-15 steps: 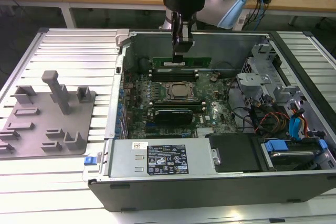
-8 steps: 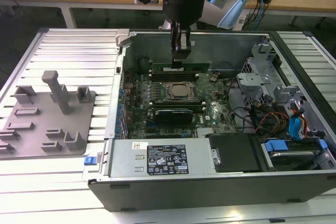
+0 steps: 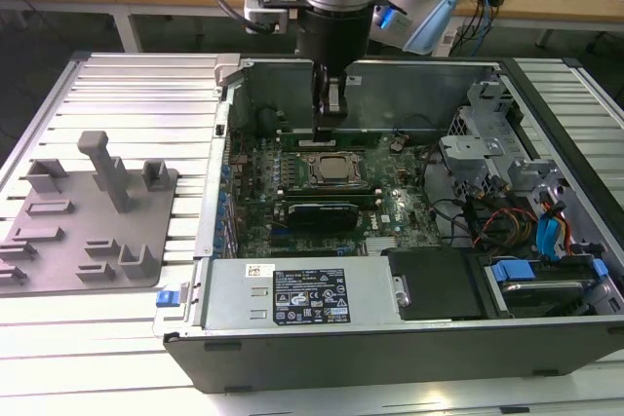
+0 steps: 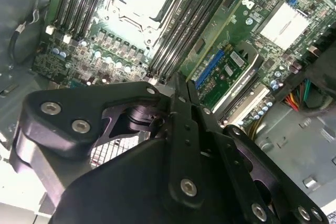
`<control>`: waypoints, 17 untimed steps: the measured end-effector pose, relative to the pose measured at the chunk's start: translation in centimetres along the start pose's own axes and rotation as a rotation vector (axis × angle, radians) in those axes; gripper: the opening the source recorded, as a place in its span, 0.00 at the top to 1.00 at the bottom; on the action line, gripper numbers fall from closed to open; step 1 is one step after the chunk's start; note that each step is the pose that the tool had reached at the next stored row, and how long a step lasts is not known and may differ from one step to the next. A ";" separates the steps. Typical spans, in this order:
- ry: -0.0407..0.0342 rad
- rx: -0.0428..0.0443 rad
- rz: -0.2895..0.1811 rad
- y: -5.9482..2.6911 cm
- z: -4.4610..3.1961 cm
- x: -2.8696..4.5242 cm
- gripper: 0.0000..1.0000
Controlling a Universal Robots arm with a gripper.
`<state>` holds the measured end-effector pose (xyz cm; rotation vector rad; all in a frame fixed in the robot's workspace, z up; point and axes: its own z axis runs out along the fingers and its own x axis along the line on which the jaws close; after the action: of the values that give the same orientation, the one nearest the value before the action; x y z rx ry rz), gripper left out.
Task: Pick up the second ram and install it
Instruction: 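Insert the second ram into the second slot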
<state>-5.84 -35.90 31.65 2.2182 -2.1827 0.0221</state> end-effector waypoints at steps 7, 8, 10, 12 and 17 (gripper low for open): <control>-0.0018 0.0000 0.000 -0.29 1.45 -0.04 0.90; -0.0018 0.0000 0.000 -0.41 1.70 -0.05 0.90; -0.0022 0.0001 0.000 -0.46 2.21 -0.06 0.90; -0.0022 0.0000 0.000 -0.49 2.94 -0.03 0.90; -0.0034 0.0000 0.000 -0.50 4.25 0.18 0.90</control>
<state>-5.38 -36.20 27.40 2.2197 -2.1845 0.0183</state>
